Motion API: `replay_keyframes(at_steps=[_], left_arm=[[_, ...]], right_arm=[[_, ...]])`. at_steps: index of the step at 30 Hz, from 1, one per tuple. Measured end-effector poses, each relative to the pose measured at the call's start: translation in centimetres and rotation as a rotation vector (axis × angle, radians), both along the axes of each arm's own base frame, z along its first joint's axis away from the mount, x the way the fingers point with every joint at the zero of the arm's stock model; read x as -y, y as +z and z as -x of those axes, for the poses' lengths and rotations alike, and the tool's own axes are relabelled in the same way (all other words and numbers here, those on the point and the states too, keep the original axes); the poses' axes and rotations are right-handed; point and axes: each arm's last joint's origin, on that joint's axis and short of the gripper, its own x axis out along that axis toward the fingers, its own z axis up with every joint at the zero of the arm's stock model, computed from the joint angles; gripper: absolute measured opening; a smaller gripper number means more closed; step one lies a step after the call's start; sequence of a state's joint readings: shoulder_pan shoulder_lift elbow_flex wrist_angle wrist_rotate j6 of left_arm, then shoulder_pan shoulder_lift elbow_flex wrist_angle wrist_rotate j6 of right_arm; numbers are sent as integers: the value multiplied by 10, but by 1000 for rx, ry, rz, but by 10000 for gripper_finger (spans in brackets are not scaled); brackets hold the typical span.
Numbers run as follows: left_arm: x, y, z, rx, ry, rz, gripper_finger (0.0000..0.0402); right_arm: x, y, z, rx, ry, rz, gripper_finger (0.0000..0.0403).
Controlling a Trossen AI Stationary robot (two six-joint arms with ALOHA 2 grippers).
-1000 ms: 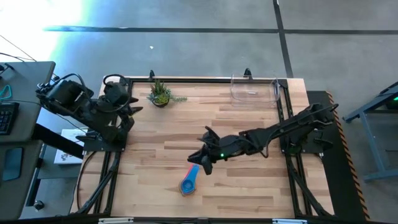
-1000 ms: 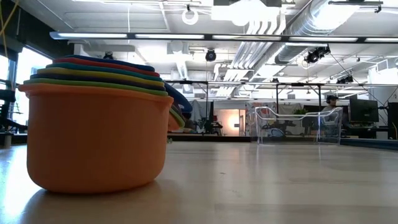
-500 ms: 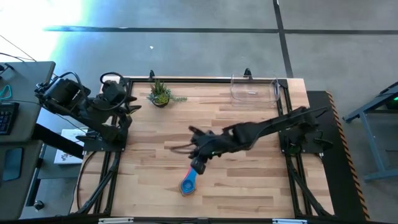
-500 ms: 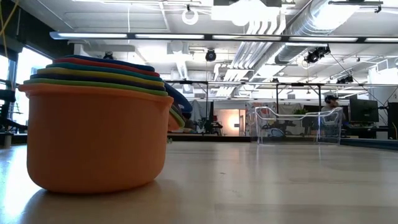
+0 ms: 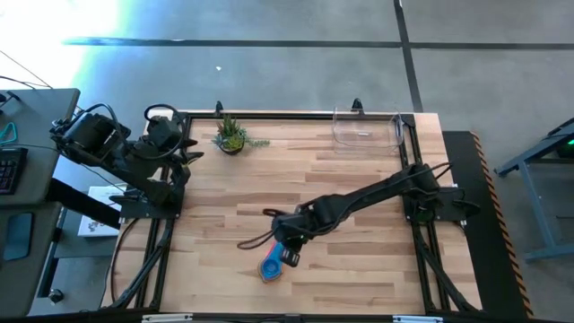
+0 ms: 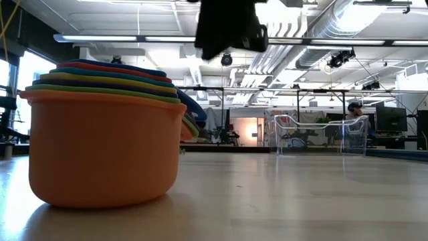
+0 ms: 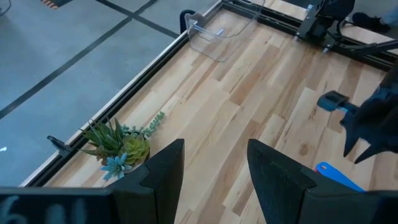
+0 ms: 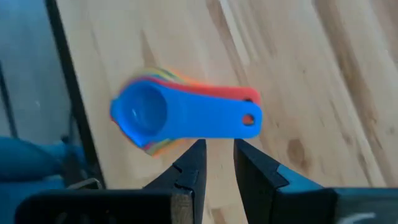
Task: Nest measuring cups in basket
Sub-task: Stack the blue measuring cup on top of the red measuring cup
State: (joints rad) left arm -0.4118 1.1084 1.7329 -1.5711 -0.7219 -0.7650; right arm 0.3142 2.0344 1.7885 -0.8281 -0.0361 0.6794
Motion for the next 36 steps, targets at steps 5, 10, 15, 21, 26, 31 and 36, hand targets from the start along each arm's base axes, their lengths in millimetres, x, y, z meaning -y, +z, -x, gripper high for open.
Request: replay_keyframes(at_steps=[5, 10, 15, 21, 26, 31, 36], left_arm=[[0, 0, 0, 0, 0, 1, 168], [0, 0, 0, 3, 4, 6, 168], [0, 0, 0, 4, 4, 8, 168], [0, 0, 0, 3, 4, 7, 168], [0, 0, 0, 3, 4, 7, 168], [0, 0, 0, 3, 4, 7, 168], [0, 0, 0, 3, 4, 7, 168]], right_arm=[[-4, -22, -4, -61, 33, 34, 73], [-5, -41, -8, -113, 34, 54, 73], [-6, -53, -10, -155, 41, 49, 73], [-11, -61, -11, -163, 48, 41, 73], [-10, -60, -13, -144, 32, 57, 73], [-8, -60, -15, -137, 10, 49, 73], [-8, -59, -18, -105, 4, 42, 73]])
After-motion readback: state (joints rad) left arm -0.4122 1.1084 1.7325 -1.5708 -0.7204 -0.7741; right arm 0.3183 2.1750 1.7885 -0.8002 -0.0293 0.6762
